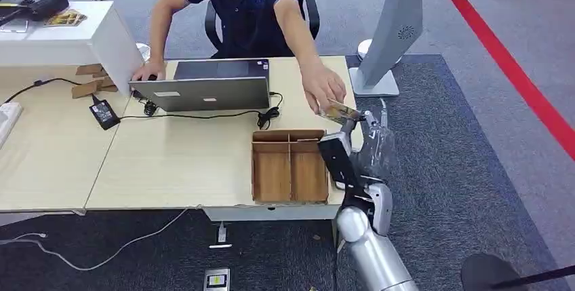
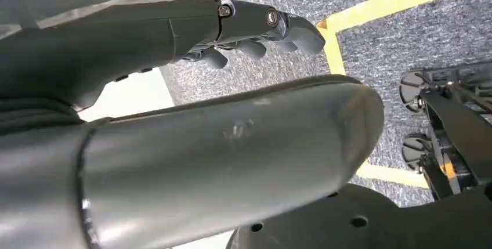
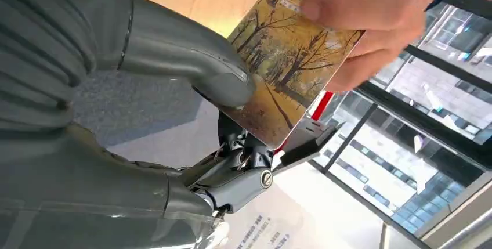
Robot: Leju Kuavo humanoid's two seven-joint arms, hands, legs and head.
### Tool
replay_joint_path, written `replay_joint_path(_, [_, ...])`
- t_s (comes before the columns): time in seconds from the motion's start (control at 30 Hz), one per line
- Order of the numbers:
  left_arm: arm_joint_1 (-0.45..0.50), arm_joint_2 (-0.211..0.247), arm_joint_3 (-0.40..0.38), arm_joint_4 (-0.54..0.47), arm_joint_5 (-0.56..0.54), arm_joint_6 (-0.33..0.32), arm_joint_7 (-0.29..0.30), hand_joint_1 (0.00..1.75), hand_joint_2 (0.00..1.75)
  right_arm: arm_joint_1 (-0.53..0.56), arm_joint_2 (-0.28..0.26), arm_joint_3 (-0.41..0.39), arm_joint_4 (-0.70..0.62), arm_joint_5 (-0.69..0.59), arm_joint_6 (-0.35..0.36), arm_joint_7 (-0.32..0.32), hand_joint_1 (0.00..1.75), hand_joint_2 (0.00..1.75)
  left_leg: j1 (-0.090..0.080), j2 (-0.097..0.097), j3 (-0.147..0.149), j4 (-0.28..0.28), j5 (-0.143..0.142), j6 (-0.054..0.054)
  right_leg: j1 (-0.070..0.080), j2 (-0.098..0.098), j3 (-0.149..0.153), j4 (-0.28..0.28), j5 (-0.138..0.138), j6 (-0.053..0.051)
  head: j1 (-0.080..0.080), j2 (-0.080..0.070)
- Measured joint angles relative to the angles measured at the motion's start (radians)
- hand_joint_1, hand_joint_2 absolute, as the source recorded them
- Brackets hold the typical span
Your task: Pass the card to the sensor for recognition and then transmit it.
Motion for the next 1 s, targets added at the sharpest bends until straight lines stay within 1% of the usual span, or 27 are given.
replay_joint_path(0.3, [-0.001,0.0,-0.004,0.0,-0.004,0.0,0.0,0.0,0.0,-0.014,0.012,0.027,0.001,-0.003,0.001,-0.002,1.75,1.75,0.0,0.0,0.0,0.0,0.0,0.0,0.0,-0.001,0.0,0.0,0.0,0.0,0.0,0.0])
replay_joint_path(0.33, [-0.001,0.0,-0.004,0.0,-0.004,0.0,0.0,0.0,0.0,-0.015,0.013,0.028,0.001,-0.003,0.001,-0.002,1.54,1.75,0.0,-0.001,-0.001,0.0,0.0,0.0,0.0,-0.001,0.0,0.0,-0.001,0.0,0.0,0.0])
replay_joint_path(0.37, [-0.001,0.0,-0.005,0.0,-0.004,0.0,0.0,0.0,0.0,-0.015,0.014,0.028,0.001,-0.003,0.001,-0.004,1.54,1.75,0.0,-0.001,-0.001,0.0,0.0,0.0,0.0,-0.001,0.0,0.0,-0.001,0.0,0.0,0.0])
replay_joint_path(0.4, [-0.001,0.0,-0.006,0.0,-0.005,0.0,0.0,0.0,0.0,-0.016,0.015,0.029,0.002,-0.003,0.001,-0.008,0.96,1.75,0.0,-0.001,-0.001,0.0,0.0,0.0,0.0,-0.001,0.0,0.0,-0.001,0.0,0.0,0.0])
replay_joint_path(0.43, [-0.001,0.0,-0.007,0.0,-0.005,0.0,0.0,0.0,0.0,-0.015,0.016,0.029,0.003,-0.003,0.001,-0.01,0.73,1.75,0.0,-0.001,-0.001,0.0,0.0,0.0,0.0,-0.001,0.0,0.0,-0.001,0.0,0.0,0.0])
replay_joint_path(0.5, [-0.001,0.0,-0.009,0.0,-0.006,0.0,0.0,0.0,0.0,-0.015,0.017,0.03,0.003,-0.004,0.001,-0.014,0.72,1.75,0.0,-0.001,-0.001,0.0,0.0,0.0,0.0,-0.001,0.0,0.0,-0.001,0.001,0.0,0.0])
replay_joint_path(0.57, [-0.001,0.0,-0.01,0.0,-0.008,0.0,0.0,0.0,0.0,-0.015,0.019,0.031,0.003,-0.006,0.001,-0.019,0.14,1.75,0.0,-0.001,-0.001,0.0,0.0,0.0,0.0,-0.001,0.0,0.0,-0.001,0.001,0.0,0.0])
replay_joint_path(0.6, [-0.001,0.0,-0.01,0.0,-0.008,0.0,0.0,0.0,0.0,-0.015,0.019,0.031,0.003,-0.006,0.001,-0.02,0.0,1.75,0.0,-0.001,-0.001,0.0,0.0,0.0,0.0,-0.001,0.0,0.0,-0.001,0.001,0.0,0.0])
replay_joint_path(0.83, [-0.001,0.0,-0.014,0.0,-0.01,-0.001,0.0,0.0,0.0,-0.013,0.027,0.031,0.003,-0.011,0.001,-0.034,0.0,1.75,0.0,-0.001,-0.001,0.0,0.0,0.0,0.0,-0.001,0.0,0.0,-0.001,0.001,0.0,0.0])
replay_joint_path(1.0, [-0.001,0.0,-0.018,0.0,-0.007,-0.001,0.0,0.0,0.0,-0.01,0.031,0.032,0.003,-0.041,0.001,-0.031,0.0,1.75,0.0,-0.001,0.0,0.0,0.0,0.0,0.0,-0.001,0.0,0.0,-0.001,0.0,0.0,0.0])
